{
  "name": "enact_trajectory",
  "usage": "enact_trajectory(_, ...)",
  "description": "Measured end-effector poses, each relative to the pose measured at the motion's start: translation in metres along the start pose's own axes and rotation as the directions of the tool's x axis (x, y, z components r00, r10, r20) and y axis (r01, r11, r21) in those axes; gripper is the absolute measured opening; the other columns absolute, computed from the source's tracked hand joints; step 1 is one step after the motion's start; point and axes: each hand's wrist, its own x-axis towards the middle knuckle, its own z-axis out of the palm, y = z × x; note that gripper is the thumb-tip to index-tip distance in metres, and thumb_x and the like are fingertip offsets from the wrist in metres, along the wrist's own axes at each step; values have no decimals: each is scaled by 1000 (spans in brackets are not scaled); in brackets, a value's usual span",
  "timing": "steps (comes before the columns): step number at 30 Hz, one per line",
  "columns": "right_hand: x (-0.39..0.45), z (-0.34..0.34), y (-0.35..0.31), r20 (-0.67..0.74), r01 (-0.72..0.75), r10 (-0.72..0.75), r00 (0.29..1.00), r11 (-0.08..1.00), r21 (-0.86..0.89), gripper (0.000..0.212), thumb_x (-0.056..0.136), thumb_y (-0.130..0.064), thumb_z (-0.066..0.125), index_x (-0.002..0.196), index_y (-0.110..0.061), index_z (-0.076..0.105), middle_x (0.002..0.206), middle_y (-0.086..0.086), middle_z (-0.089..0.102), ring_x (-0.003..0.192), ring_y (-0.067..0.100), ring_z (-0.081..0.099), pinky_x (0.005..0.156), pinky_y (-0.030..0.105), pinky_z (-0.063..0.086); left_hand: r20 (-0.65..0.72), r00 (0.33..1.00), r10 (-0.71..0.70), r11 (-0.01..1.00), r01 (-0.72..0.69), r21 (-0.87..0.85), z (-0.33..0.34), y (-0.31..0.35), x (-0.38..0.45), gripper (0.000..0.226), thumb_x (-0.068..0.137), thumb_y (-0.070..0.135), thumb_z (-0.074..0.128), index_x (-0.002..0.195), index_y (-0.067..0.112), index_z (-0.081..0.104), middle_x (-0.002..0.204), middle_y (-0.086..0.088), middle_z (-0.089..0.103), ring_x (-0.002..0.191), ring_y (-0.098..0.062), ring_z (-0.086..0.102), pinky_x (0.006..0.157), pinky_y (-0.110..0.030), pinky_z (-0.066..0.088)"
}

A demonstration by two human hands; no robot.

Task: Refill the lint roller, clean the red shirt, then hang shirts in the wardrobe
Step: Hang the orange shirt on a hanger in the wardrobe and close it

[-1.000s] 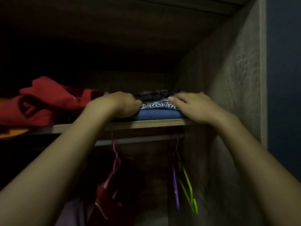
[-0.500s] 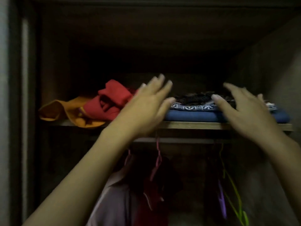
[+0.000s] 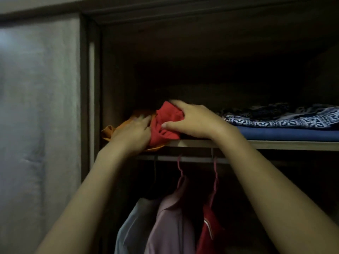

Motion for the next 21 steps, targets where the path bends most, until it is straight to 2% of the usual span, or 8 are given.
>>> enact_trajectory(4, -5, -6, 1, -34, -15, 15, 999, 1000, -6, 59, 79, -51, 65, 133, -41, 43, 120, 3, 62, 101, 23, 60, 79, 30, 45, 86, 996, 9, 993, -18, 115, 5, -2, 1, 58, 98, 55, 11, 152, 35, 5, 162, -4, 7, 149, -22, 6, 121, -43, 11)
enact_trajectory(7, -14, 8, -4, -220, 4, -16, 975, 999, -53, 43, 83, -37, 64, 121, -33, 45, 93, -2, 58, 74, 17, 54, 62, 28, 37, 89, 996, -2, 995, -7, 103, 3, 2, -5, 56, 99, 55, 6, 152, 37, 5, 162, -3, 5, 149, -22, 4, 121, -42, 7)
enact_trajectory(9, -17, 19, -3, -362, 1, -36, 932, 995, -96, 39, 85, -31, 64, 119, -28, 45, 92, 1, 57, 77, 20, 53, 66, 28, 34, 141, 989, -35, 997, 26, 69, -1, 4, -5, 55, 100, 52, 6, 152, 35, 6, 162, -2, 2, 149, -21, 2, 121, -42, 4)
enact_trajectory(11, -19, 22, -1, -468, 1, -15, 884, 1000, -30, 38, 84, -26, 63, 118, -25, 46, 97, 7, 56, 84, 24, 55, 70, 28, 36, 223, 973, -58, 998, 48, 49, -3, 4, 0, 56, 99, 54, 9, 152, 35, 6, 162, -2, -2, 149, -23, -1, 121, -46, 1)
enact_trajectory(14, -30, 18, -5, -642, 110, 48, 766, 973, 204, 36, 83, -17, 62, 117, -19, 49, 104, 8, 51, 82, 4, 50, 68, 4, 35, 276, 959, -65, 995, 42, 86, -4, 0, 9, 53, 101, 47, 15, 152, 33, 7, 161, -6, -6, 148, -28, -3, 120, -51, 0)
enact_trajectory(16, -45, 18, -10, -751, 253, 25, 660, 934, 254, 38, 82, -13, 63, 117, -10, 49, 107, 11, 51, 84, -3, 47, 72, -1, 33, 250, 967, -56, 997, 42, 63, -4, -1, 8, 51, 102, 43, 13, 152, 33, 10, 161, -5, -4, 149, -26, -2, 120, -49, 0)
enact_trajectory(19, -72, 11, -19, -864, 406, -14, 503, 887, 221, 36, 81, -10, 62, 113, -10, 45, 109, 16, 52, 96, 14, 52, 87, 16, 40, 185, 981, -51, 999, 46, 28, -1, -1, 3, 51, 102, 46, 12, 151, 35, 12, 162, -3, 3, 149, -23, 3, 120, -47, 4)
enact_trajectory(21, -93, -1, -29, -896, 447, -51, 441, 879, 170, 35, 85, -9, 62, 111, -15, 39, 109, 13, 49, 100, 20, 52, 88, 24, 43, 44, 999, -15, 999, 17, -41, 1, -4, -1, 51, 102, 45, 15, 151, 33, 19, 161, -5, 10, 148, -23, 8, 120, -47, 9)
